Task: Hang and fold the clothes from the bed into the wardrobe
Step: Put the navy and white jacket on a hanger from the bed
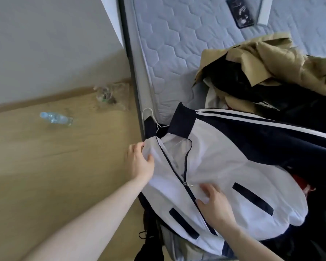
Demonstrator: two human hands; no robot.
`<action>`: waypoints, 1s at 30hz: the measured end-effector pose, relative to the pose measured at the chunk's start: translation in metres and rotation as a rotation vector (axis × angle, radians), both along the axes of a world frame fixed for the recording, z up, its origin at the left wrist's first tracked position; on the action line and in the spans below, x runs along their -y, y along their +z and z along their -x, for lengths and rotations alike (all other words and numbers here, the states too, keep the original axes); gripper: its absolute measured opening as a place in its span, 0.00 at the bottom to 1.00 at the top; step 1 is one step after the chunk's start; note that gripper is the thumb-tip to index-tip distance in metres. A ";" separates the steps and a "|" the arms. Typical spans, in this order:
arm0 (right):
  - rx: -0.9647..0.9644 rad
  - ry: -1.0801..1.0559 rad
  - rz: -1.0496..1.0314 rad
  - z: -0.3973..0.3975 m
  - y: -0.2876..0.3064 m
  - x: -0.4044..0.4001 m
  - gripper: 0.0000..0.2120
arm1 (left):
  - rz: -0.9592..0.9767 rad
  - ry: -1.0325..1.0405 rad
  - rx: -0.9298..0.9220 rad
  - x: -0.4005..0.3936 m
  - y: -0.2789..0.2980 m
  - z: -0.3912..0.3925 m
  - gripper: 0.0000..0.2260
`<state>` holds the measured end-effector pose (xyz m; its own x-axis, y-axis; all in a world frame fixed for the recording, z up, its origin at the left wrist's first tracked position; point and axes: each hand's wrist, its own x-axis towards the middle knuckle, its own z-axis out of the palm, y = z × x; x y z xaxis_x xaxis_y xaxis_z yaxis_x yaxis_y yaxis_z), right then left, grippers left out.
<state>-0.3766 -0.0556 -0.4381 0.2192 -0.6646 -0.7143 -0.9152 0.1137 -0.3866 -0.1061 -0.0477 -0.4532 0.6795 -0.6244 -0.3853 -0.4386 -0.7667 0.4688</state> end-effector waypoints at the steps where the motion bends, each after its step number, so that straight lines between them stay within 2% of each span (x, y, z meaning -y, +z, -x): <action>1: -0.019 -0.001 -0.005 0.000 -0.002 -0.003 0.24 | 0.070 -0.115 0.061 -0.009 0.004 0.011 0.15; 3: -0.040 -0.009 -0.011 -0.001 -0.007 -0.007 0.24 | 0.138 -0.385 -0.001 -0.024 0.011 0.035 0.11; 5: -0.055 -0.013 -0.009 -0.002 -0.012 -0.009 0.23 | 0.058 -0.607 -0.145 -0.032 0.011 0.061 0.08; 7: -0.074 -0.014 0.004 -0.002 -0.017 -0.009 0.22 | -0.026 -0.732 -0.190 -0.033 0.001 0.083 0.11; 10: -0.108 -0.004 0.033 -0.001 -0.022 -0.009 0.23 | -0.131 -0.809 -0.152 -0.031 -0.013 0.106 0.14; 15: -0.191 0.112 0.028 0.002 -0.029 -0.010 0.23 | -0.179 -0.710 -0.105 -0.026 -0.030 0.114 0.06; 20: -0.207 0.200 0.083 0.005 -0.033 -0.012 0.04 | -0.156 -0.808 -0.023 -0.023 -0.036 0.111 0.04; 24: -0.214 0.216 0.073 0.009 -0.030 -0.015 0.08 | -0.053 -0.608 -0.115 -0.028 -0.027 0.107 0.03; 27: -0.215 0.190 0.026 0.009 -0.024 -0.021 0.06 | -0.029 -0.486 -0.148 -0.031 -0.019 0.102 0.06; 30: -0.202 0.149 -0.018 0.001 -0.017 -0.024 0.17 | -0.024 -0.442 -0.232 -0.032 -0.013 0.102 0.05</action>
